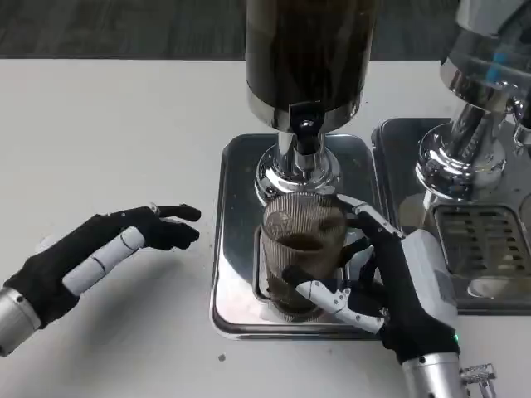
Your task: Grasp the cup under the faucet to collect the drink, then remove the cup.
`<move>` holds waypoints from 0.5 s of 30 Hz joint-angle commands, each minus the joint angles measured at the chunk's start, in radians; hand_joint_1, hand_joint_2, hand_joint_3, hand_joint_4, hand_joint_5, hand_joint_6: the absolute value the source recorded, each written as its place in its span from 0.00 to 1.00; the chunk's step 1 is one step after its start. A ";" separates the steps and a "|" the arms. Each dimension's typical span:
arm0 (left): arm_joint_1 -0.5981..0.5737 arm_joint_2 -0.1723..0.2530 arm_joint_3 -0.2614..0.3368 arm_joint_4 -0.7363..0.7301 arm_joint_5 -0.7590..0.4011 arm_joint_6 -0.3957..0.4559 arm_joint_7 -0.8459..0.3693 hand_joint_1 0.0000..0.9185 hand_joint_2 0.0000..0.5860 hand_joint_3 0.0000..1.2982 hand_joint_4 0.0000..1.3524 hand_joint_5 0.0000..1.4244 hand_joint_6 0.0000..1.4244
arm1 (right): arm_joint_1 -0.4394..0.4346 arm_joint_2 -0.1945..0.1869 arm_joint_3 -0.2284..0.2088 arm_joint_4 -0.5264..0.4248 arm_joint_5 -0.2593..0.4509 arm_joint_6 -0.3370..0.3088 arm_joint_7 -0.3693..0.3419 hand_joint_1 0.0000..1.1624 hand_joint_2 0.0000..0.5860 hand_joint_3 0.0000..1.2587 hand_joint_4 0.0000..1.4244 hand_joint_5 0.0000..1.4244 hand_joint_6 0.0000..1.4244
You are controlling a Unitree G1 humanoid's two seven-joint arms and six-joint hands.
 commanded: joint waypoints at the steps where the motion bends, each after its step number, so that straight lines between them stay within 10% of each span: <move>1: -0.001 -0.008 0.002 0.010 0.014 -0.003 0.005 0.00 0.30 0.23 0.25 0.22 0.18 | 0.008 0.007 -0.008 -0.039 0.002 -0.035 -0.039 0.53 0.44 0.42 0.45 0.54 0.80; 15: -0.004 -0.011 0.003 0.005 0.012 -0.008 0.004 0.00 0.30 0.23 0.25 0.22 0.18 | 0.065 -0.011 -0.032 -0.114 -0.008 -0.024 -0.057 0.56 0.42 0.43 0.46 0.56 0.80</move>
